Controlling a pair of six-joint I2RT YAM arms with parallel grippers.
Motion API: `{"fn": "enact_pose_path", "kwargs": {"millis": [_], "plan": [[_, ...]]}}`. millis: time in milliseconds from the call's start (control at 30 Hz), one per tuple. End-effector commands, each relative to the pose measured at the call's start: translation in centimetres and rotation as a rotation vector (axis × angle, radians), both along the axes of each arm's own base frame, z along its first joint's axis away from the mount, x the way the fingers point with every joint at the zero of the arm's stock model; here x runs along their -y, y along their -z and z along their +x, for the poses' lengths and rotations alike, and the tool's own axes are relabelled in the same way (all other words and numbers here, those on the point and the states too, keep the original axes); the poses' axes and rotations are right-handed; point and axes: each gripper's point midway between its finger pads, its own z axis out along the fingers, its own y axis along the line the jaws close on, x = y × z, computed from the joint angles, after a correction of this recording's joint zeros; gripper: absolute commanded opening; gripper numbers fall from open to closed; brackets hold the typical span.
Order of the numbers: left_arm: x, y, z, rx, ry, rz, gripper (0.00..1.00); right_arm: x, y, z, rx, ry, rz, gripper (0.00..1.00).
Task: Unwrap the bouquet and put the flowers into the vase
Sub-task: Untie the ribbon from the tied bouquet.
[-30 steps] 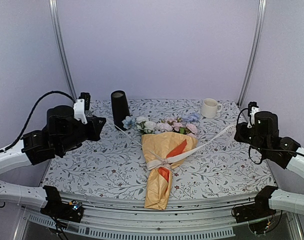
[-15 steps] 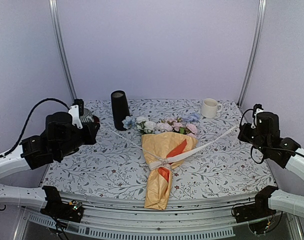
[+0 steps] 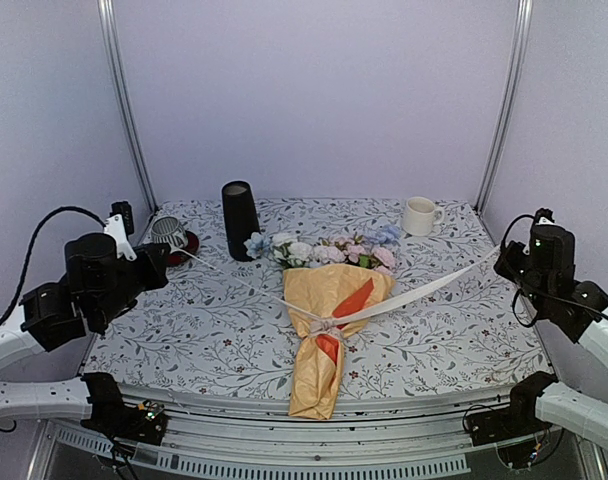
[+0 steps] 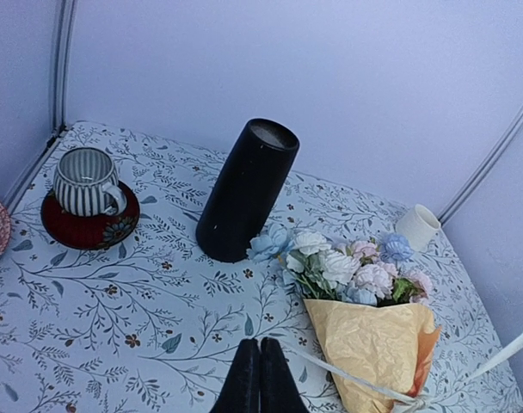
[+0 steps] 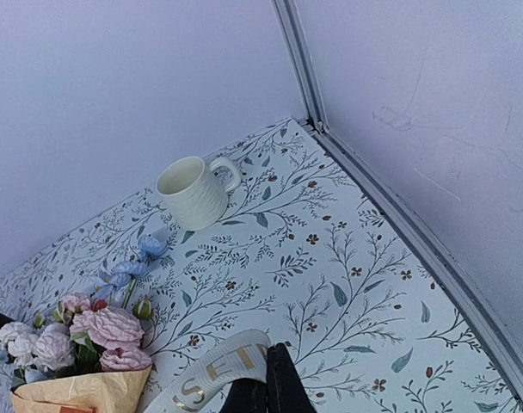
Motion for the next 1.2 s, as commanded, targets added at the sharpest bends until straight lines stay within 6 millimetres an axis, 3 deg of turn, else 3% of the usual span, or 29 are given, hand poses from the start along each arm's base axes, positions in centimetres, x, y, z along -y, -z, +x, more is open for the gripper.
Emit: {"fn": "enact_pose_path", "kwargs": {"millis": [0,600,1167], "plan": [[-1.8,0.2,0.0,0.001,-0.075,0.005,0.0,2.0,-0.5,-1.1,0.047,0.103,0.017,0.03],[-5.4,-1.1,-1.4,0.07,-0.181,-0.056,0.0,4.6,-3.3,-3.5,0.176,0.216,0.019,0.03],[-7.5,-0.9,-2.3,0.089,-0.237,-0.063,0.0,4.2,-3.4,-3.2,0.181,0.199,0.043,0.03]]}}
